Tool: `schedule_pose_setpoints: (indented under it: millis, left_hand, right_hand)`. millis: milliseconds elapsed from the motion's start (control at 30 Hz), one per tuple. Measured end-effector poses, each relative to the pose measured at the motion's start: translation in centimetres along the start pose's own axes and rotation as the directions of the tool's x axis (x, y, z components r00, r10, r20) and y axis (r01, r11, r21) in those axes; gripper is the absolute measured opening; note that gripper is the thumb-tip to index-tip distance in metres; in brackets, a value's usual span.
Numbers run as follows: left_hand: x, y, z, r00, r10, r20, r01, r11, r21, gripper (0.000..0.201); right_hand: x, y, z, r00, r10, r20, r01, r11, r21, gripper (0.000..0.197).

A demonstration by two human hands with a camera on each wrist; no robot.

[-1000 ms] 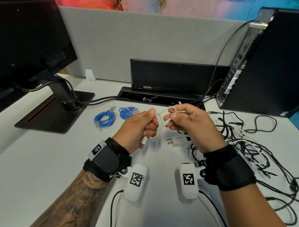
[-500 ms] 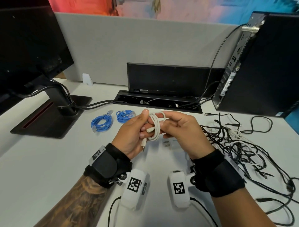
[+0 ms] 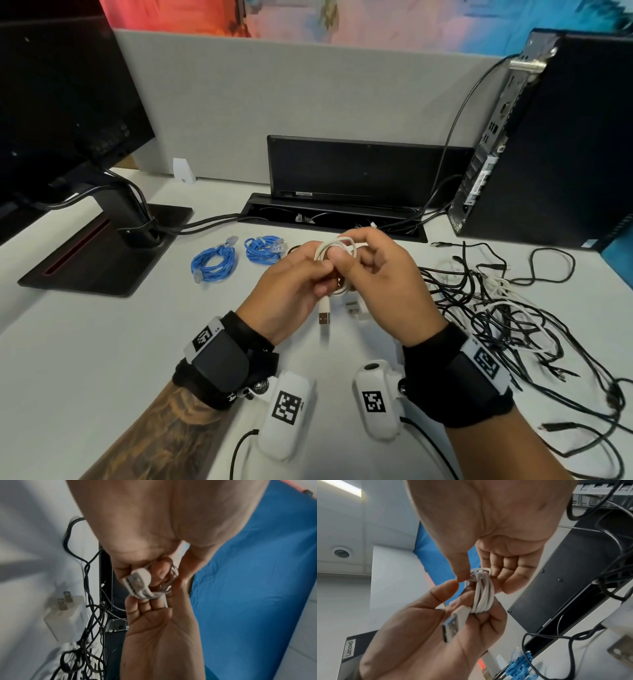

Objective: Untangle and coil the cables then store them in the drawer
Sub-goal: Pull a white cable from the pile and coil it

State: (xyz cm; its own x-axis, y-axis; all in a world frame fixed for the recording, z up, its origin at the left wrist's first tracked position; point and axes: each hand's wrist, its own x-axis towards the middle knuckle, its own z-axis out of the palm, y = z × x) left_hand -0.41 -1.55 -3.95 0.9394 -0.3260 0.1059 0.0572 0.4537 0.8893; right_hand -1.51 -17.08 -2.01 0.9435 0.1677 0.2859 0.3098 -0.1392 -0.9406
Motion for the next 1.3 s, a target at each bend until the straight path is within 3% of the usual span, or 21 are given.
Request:
schedule_pose_setpoints:
  millis: [133, 233, 400, 500, 600, 700, 833, 933, 1067, 1133, 1200, 1300]
  left_hand:
    - [-0.2, -0.2, -0.2, 0.996, 0.05, 0.074, -0.064, 0.979, 0.196, 0.02]
    - [-0.2, -0.2, -0.2, 0.994, 0.092, 0.06, -0.104, 0.965, 0.242, 0.013]
    - [0.1, -0.1, -1.2, 0.995, 0.097, 0.0, -0.092, 0.941, 0.325, 0.027]
    - [0.0, -0.2, -1.3, 0.996, 0.094, 0.004, -0.089, 0.925, 0.37, 0.023]
    - [-0.2, -0.4, -0.7, 0.998, 0.061, 0.023, -0.065, 0.927, 0.37, 0.023]
    - [-0.3, -0.6, -0.2, 0.999, 0.01, 0.037, -0.021, 0.943, 0.332, 0.025]
    - [-0.2, -0.2, -0.2, 0.991, -0.121, 0.063, 0.111, 0.984, 0.14, 0.011]
    - [-0.4, -0.3, -0.3, 0.979, -0.15, 0.135, 0.128, 0.979, 0.159, 0.026]
    - [-0.5, -0.6, 0.0, 0.983, -0.1, 0.155, 0.06, 0.967, 0.246, 0.041]
    - [-0.5, -0.8, 0.1, 0.99, -0.063, 0.126, 0.026, 0.96, 0.28, 0.035]
    - [-0.5, -1.2, 0.3, 0.992, -0.053, 0.118, 0.018, 0.96, 0.281, 0.03]
    - [-0.5, -1.1, 0.5, 0.992, -0.061, 0.106, 0.032, 0.967, 0.252, 0.026]
  right_hand:
    - [0.1, 0.1, -0.2, 1.0, 0.01, -0.012, -0.01, 0.999, -0.041, 0.027]
    - [0.2, 0.2, -0.5, 1.0, -0.012, -0.007, 0.011, 0.998, -0.069, 0.016]
    - [0.0, -0.2, -0.6, 0.981, -0.191, -0.034, 0.182, 0.965, -0.19, 0.005]
    - [0.0, -0.4, -0.6, 0.99, -0.137, -0.027, 0.134, 0.986, -0.1, 0.007]
    - [0.3, 0.0, -1.0, 1.0, -0.014, -0.001, 0.014, 0.998, -0.056, 0.011]
    - [0.5, 0.3, -1.3, 1.0, -0.006, 0.01, 0.006, 0.997, -0.081, 0.012]
    - [0.5, 0.0, -1.4, 0.985, -0.065, -0.161, 0.052, 0.995, -0.086, 0.016]
    - [0.5, -0.1, -1.2, 0.972, -0.049, -0.228, 0.031, 0.996, -0.079, 0.018]
    - [0.5, -0.2, -0.6, 0.982, 0.077, -0.173, -0.056, 0.991, 0.124, 0.021]
    - [0.5, -0.5, -0.8, 0.988, 0.133, -0.076, -0.118, 0.978, 0.172, 0.027]
    - [0.3, -0.6, -0.9, 0.992, 0.129, -0.002, -0.128, 0.986, 0.106, 0.027]
    - [0.4, -0.8, -1.5, 0.993, 0.021, -0.115, -0.029, 0.997, -0.072, 0.028]
